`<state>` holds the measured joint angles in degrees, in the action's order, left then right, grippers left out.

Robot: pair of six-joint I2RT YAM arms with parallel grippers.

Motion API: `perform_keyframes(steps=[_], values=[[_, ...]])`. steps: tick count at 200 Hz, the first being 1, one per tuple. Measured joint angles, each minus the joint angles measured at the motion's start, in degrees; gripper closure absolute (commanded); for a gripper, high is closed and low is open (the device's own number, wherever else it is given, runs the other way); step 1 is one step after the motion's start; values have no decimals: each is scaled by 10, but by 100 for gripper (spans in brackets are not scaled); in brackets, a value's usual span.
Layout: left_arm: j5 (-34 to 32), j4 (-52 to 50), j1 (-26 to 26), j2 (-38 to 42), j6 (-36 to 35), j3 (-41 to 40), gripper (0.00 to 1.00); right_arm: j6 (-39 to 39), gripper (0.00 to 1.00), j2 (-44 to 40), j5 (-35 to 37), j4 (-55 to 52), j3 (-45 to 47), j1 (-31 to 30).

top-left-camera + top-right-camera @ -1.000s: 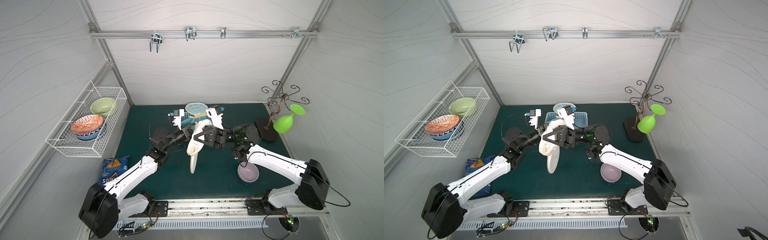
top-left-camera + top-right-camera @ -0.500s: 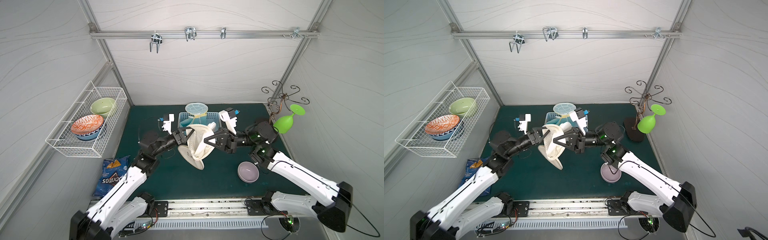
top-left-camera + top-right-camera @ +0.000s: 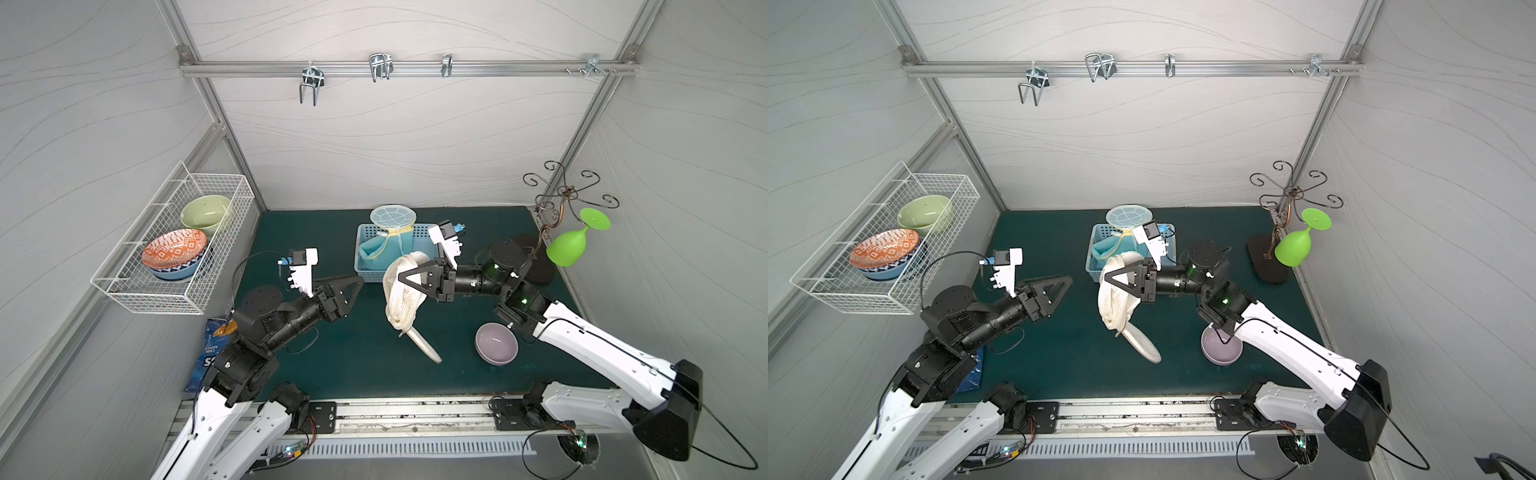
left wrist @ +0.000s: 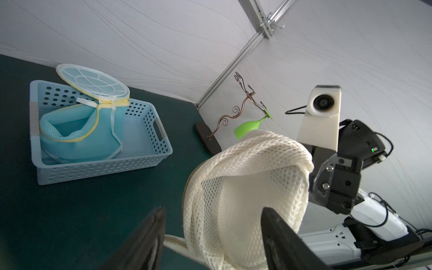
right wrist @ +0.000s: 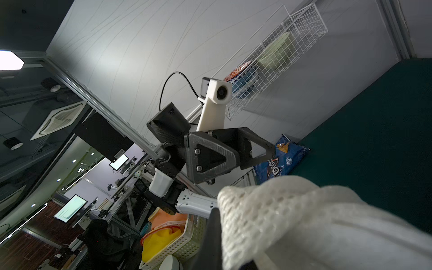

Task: Turn the laundry bag inside out
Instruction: Turn over the laundry bag.

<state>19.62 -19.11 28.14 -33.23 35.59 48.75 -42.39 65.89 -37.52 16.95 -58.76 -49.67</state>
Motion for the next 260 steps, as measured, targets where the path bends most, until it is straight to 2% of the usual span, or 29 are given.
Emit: perform_keyframes(steps=[37,61,84,115,174,222,260], values=[[-24,6,111,-39,-38,-4,37,0,100,2,5,0,0,-3],[-44,16,150,-56,-55,-5,40,0,100,2,7,0,0,-3],[-56,24,160,-62,-64,-6,42,-2,100,2,11,0,0,-5],[-62,34,170,-62,-66,-6,36,0,100,2,23,-1,0,-12],[-85,29,196,-43,-69,-6,42,9,100,2,41,-10,0,-13],[-127,-12,204,-15,-82,-6,41,23,100,-12,65,-40,0,-12],[-110,10,204,-15,-84,-4,37,28,100,-11,67,-41,0,-17]])
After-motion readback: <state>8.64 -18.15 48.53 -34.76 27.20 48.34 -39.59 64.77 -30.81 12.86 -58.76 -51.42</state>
